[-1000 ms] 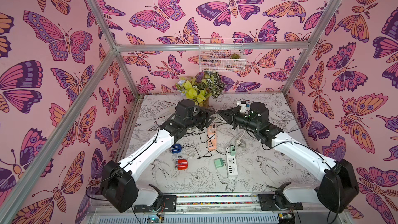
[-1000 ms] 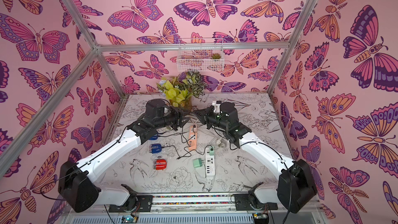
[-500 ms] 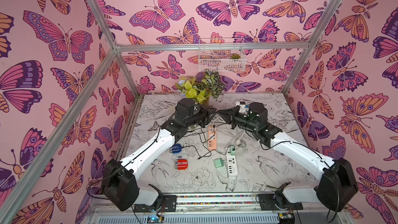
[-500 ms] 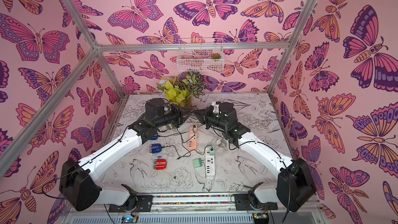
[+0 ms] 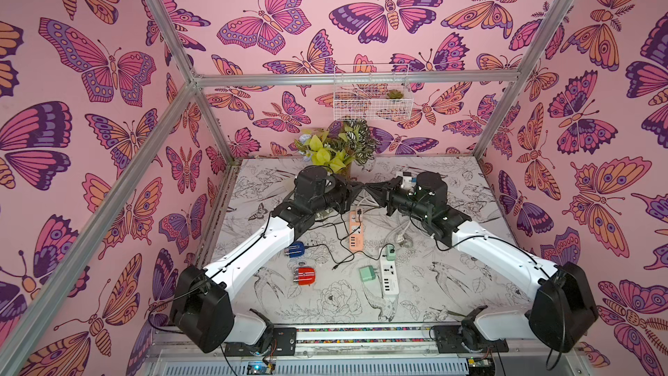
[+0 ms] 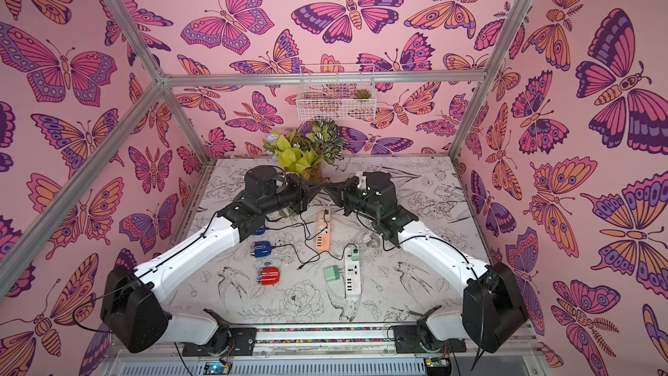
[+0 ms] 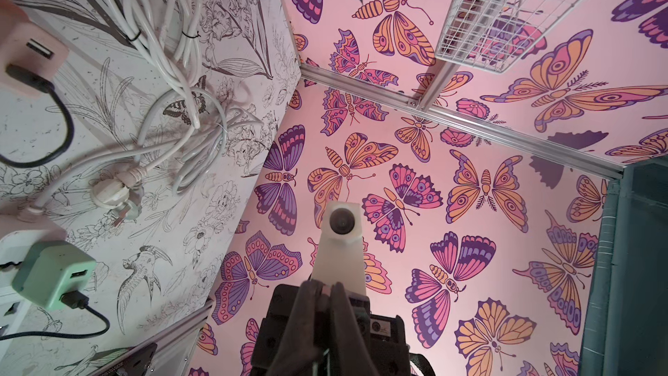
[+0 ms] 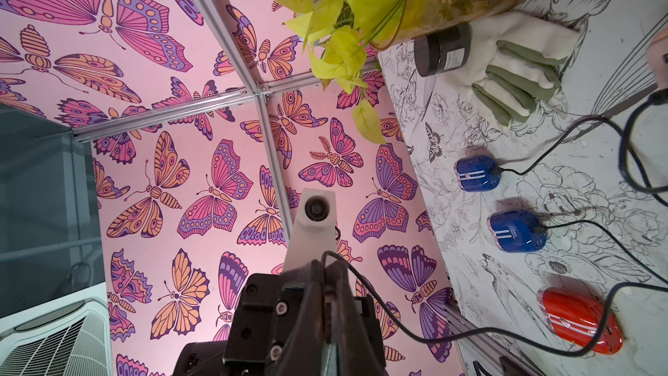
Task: Charge the electric shaver
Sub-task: Pick up the charging cable from the center of the board.
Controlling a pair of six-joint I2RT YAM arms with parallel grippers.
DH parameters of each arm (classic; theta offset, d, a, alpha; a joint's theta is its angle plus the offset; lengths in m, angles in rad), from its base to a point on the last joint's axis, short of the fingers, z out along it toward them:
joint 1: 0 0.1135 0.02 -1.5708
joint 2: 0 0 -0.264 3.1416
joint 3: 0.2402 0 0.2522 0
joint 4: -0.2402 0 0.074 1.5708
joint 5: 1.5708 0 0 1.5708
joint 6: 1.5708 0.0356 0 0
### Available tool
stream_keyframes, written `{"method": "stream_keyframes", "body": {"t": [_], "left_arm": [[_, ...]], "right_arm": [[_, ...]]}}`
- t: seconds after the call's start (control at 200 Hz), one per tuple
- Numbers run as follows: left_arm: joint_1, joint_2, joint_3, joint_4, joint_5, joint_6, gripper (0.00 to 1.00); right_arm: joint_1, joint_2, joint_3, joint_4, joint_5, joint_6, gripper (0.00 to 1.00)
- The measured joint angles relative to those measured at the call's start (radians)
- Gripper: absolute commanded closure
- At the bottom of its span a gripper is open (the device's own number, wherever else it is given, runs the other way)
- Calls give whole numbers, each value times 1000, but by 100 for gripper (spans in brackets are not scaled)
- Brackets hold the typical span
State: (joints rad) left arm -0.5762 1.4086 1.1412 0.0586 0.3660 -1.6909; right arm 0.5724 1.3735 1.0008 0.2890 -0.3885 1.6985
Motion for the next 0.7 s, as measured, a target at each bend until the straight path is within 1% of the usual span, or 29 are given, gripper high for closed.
{"method": "stream_keyframes", "body": {"t": [0.015, 0.035, 0.095, 0.135, 0.165, 0.225, 0.32, 0.416, 0.481, 0.541, 0.596, 0.701], "left_arm": [[0, 0, -1, 2, 0, 0, 100], [0, 0, -3, 4, 0, 0, 100], [2, 0, -13, 18, 5, 0, 100], [8, 0, -20, 21, 16, 3, 100], [14, 0, -27, 24, 34, 4, 100], [32, 0, -45, 34, 74, 4, 100], [87, 0, -73, 61, 157, 8, 100], [151, 0, -87, 99, 262, 7, 100], [191, 2, -106, 165, 344, -1, 100], [224, 18, -137, 282, 426, -41, 100], [241, 59, -174, 448, 494, -117, 100], [249, 172, -225, 756, 566, -253, 100]], "right_arm": [[0, 0, 0, -1, 0, 0, 99], [0, 0, 0, -1, 0, 0, 95], [0, 0, 0, -8, 0, -2, 72], [0, -1, 0, -18, -1, -8, 62], [-1, -3, 0, -27, 0, -16, 56], [-7, -16, -6, -48, 0, -31, 50], [-28, -62, -32, -83, -1, -58, 46], [-57, -107, -37, -145, -16, -115, 46], [-70, -129, -27, -211, -27, -170, 47], [-74, -138, -6, -286, -37, -232, 48], [-74, -145, 16, -357, -45, -298, 49], [-74, -167, 30, -462, -54, -401, 49]]}}
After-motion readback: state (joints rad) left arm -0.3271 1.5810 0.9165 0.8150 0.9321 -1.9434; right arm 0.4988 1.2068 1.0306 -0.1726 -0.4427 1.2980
